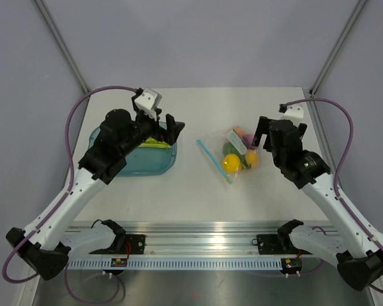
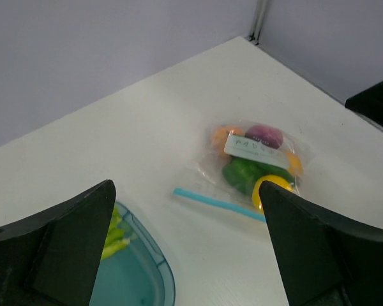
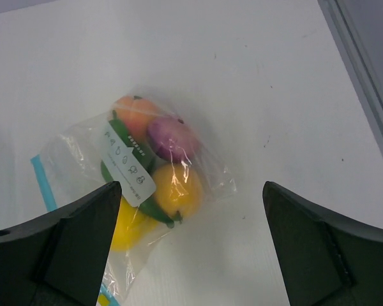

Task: Place the food in the zip-top bag and seal the zipper
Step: Place the zipper food storage bag at the center of the board, then reset both arms

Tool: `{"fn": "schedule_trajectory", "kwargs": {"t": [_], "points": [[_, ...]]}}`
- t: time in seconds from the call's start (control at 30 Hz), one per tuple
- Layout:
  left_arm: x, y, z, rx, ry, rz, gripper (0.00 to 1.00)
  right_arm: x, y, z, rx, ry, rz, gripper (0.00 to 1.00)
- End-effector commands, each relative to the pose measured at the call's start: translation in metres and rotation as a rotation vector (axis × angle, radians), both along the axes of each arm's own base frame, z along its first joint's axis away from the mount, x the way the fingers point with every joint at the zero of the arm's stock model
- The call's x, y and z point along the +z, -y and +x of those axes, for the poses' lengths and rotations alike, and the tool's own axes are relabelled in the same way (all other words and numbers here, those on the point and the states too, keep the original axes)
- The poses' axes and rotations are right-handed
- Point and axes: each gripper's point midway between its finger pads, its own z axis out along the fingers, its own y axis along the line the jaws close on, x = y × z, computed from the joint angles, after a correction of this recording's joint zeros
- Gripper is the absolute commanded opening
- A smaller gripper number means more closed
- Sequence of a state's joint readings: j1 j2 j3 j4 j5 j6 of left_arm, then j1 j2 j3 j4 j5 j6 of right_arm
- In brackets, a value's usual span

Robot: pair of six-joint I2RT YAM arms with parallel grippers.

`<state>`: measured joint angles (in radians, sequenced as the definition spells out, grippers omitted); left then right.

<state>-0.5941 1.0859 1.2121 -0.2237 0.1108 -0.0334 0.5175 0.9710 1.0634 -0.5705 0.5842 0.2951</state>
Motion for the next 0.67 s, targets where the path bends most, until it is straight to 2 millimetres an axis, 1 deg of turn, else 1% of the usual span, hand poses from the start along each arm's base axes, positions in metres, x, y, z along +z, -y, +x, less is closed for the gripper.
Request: {"fn": "schedule_trajectory", "kwargs": {"t": [0.0, 0.03, 0.07, 0.1, 0.13, 0.2, 0.23, 0.27, 0.3, 0.33, 0.4, 0.5, 0.63], "points": [[-0.047, -0.046, -0.008, 0.239, -0.177, 0.007, 0.99, -0.024, 0.013, 0.002, -0.131, -0.117, 0.096, 0.99], [-0.062, -0.053, -0.012, 0.275, -0.227, 0.003, 0.99, -0.027, 0.015, 0.004, -0.147, -0.122, 0.118, 1.00], [-0.069, -0.060, -0.016, 0.310, -0.253, -0.004, 0.99, -0.031, 0.022, 0.006, -0.173, -0.131, 0.130, 0.99], [-0.083, -0.072, -0.021, 0.364, -0.298, 0.016, 0.99, -0.033, 0.020, 0.007, -0.163, -0.141, 0.152, 0.99], [-0.087, -0.078, -0.029, 0.381, -0.321, -0.001, 0.99, -0.034, 0.020, 0.007, -0.171, -0.148, 0.165, 0.99], [-0.111, -0.091, -0.039, 0.423, -0.376, 0.038, 0.99, -0.036, 0.027, 0.006, -0.220, -0.152, 0.162, 1.00], [-0.110, -0.096, -0.046, 0.440, -0.384, 0.012, 0.99, -0.039, 0.030, 0.003, -0.250, -0.160, 0.169, 0.99], [-0.124, -0.099, -0.050, 0.449, -0.407, 0.023, 0.99, -0.042, 0.031, 0.002, -0.259, -0.165, 0.166, 0.99], [-0.127, -0.100, -0.055, 0.444, -0.415, 0.019, 0.99, -0.045, 0.032, 0.001, -0.262, -0.171, 0.163, 0.99], [-0.125, -0.102, -0.059, 0.442, -0.406, 0.001, 0.99, -0.047, 0.032, 0.001, -0.267, -0.166, 0.172, 1.00], [-0.132, -0.107, -0.062, 0.455, -0.410, 0.007, 0.99, -0.055, 0.034, -0.003, -0.275, -0.170, 0.172, 1.00], [-0.133, -0.112, -0.063, 0.478, -0.407, 0.026, 0.99, -0.061, 0.037, -0.007, -0.283, -0.159, 0.177, 1.00], [-0.134, -0.113, -0.059, 0.480, -0.407, 0.059, 0.99, -0.066, 0.041, -0.010, -0.318, -0.157, 0.184, 0.99]]}}
